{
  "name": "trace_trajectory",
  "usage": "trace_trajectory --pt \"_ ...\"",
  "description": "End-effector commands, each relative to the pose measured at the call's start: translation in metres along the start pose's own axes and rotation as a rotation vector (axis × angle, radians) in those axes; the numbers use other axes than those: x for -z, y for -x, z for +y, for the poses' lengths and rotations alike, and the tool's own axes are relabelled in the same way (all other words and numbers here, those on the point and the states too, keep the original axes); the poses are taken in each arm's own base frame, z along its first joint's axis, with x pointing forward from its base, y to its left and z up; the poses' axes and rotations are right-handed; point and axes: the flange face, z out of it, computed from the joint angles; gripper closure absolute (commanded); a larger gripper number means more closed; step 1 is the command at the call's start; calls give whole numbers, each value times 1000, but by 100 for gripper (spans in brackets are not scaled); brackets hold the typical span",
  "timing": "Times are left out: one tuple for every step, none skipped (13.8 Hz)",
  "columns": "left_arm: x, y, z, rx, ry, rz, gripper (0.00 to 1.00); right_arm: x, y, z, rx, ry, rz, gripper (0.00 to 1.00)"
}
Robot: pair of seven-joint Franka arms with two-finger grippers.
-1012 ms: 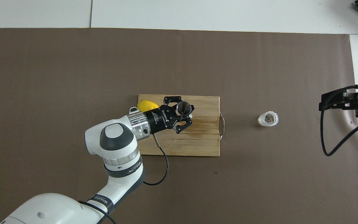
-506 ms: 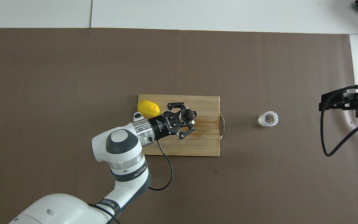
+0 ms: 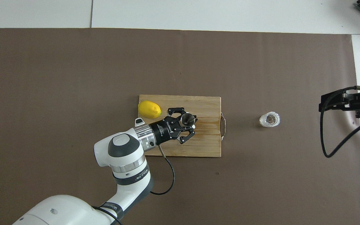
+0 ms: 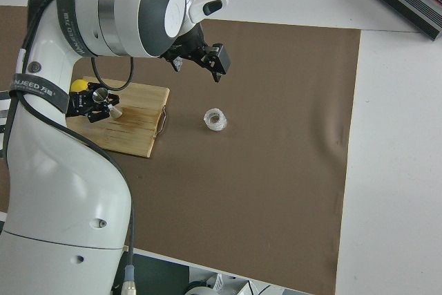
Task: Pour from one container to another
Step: 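Lower the metal cup onto the wooden board with the left gripper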
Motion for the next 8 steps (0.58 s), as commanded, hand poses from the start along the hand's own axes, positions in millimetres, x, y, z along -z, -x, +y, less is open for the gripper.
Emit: trace_trajectory --pt "-2 -3 -10 -1 3 -1 84 1 0 1 66 -26 -7 0" --pt "-1 -3 -8 -2 6 -1 84 1 0 0 100 -28 -6 0" --pt "-1 -3 -9 -2 4 -1 84 -1 1 0 131 -26 -10 0" --pt "-1 -4 -9 -9 4 0 84 -3 3 0 166 -28 -12 0" --pt "0 -6 -10 -10 4 3 84 -5 4 0 208 -27 -7 0" --pt "0 -6 -10 -9 4 4 82 -9 4 1 262 -28 3 0" --pt "0 -6 -10 -9 4 4 80 -12 6 1 327 -29 16 0" --pt "0 -7 -10 -8 4 5 76 -18 7 0 392 -27 31 0"
